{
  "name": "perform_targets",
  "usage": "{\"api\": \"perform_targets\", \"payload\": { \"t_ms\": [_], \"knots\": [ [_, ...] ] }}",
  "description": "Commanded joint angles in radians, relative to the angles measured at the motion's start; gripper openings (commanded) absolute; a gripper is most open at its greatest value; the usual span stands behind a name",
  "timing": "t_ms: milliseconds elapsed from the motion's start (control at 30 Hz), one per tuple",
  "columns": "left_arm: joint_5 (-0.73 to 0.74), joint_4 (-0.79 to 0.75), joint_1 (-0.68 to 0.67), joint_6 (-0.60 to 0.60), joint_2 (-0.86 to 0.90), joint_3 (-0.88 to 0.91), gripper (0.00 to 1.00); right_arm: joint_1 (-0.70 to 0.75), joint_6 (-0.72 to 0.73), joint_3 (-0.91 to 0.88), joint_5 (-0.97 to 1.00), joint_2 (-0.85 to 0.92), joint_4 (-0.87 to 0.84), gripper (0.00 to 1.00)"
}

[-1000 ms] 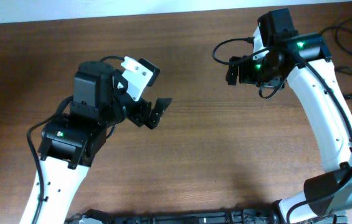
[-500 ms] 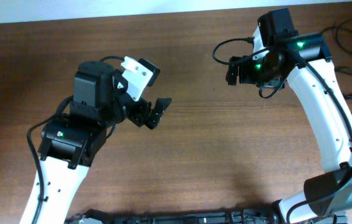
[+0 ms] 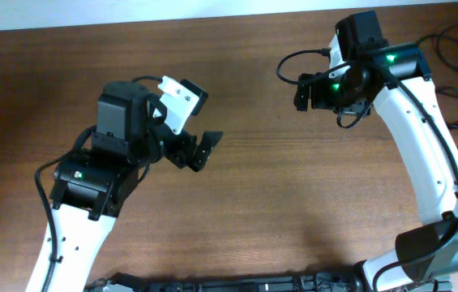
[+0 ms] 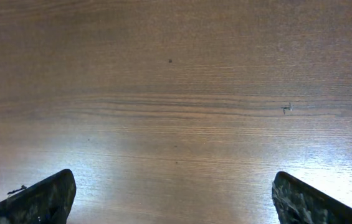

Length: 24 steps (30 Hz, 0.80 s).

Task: Untangle cables

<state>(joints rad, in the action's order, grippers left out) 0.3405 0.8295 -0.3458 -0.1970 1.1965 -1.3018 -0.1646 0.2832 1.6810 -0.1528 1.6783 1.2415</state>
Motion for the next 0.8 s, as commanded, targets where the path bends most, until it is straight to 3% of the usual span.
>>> {"api": "perform_targets", "payload": {
  "t_ms": [0,167,300,767],
  "knots": [
    [0.009,0.062,0.002,0.005,-0.030,-0.007,0.99,-0.005,-0.010,0.009,-0.005,-0.021,0.000,0.99],
    [-0.045,0.107,0.002,0.005,-0.096,0.035,0.99,-0.005,-0.010,0.009,-0.005,-0.021,0.000,0.99],
    [-0.076,0.063,0.003,0.005,-0.250,0.182,0.99,-0.005,-0.010,0.009,-0.005,-0.021,0.000,0.99],
    [-0.022,-0.537,0.092,0.006,-0.759,0.772,0.99,-0.005,-0.010,0.009,-0.005,-0.021,0.000,0.99]
  ]
}}
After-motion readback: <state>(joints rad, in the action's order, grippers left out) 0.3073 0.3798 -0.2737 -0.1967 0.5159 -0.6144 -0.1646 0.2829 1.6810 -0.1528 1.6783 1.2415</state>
